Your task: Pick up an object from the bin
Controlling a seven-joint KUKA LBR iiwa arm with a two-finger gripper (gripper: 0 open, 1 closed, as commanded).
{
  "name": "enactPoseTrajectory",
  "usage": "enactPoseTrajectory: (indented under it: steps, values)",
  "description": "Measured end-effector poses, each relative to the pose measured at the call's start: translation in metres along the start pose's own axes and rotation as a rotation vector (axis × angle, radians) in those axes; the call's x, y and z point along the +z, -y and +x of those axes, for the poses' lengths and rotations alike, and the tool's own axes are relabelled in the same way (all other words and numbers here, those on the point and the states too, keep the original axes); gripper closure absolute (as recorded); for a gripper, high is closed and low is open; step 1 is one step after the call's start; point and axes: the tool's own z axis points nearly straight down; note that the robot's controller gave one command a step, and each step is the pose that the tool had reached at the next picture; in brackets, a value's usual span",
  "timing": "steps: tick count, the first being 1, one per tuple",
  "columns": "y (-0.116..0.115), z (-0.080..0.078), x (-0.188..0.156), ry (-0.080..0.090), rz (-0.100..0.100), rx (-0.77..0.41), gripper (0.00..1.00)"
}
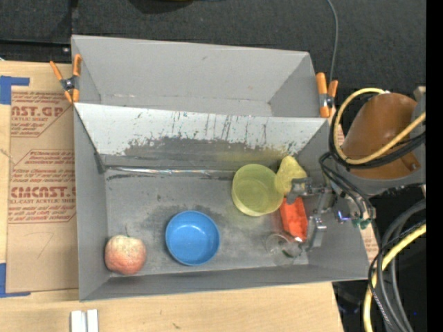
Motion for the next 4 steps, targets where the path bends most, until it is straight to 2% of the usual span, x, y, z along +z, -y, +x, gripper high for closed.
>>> enactPoseTrajectory:
  steps: [1, 2, 3, 4]
  values:
    - [-0.001, -0.002, -0.005, 0.008, 0.001, -0.002, 0.0]
    - [0.017, -0.091, 0.087, 0.007, -0.013, -0.284, 0.0]
    - [0.016, -0.097, 0.091, 0.016, -0.012, -0.192, 0.0]
    - [0.016, -0.055, 0.089, 0.018, -0.015, -0.751, 0.0]
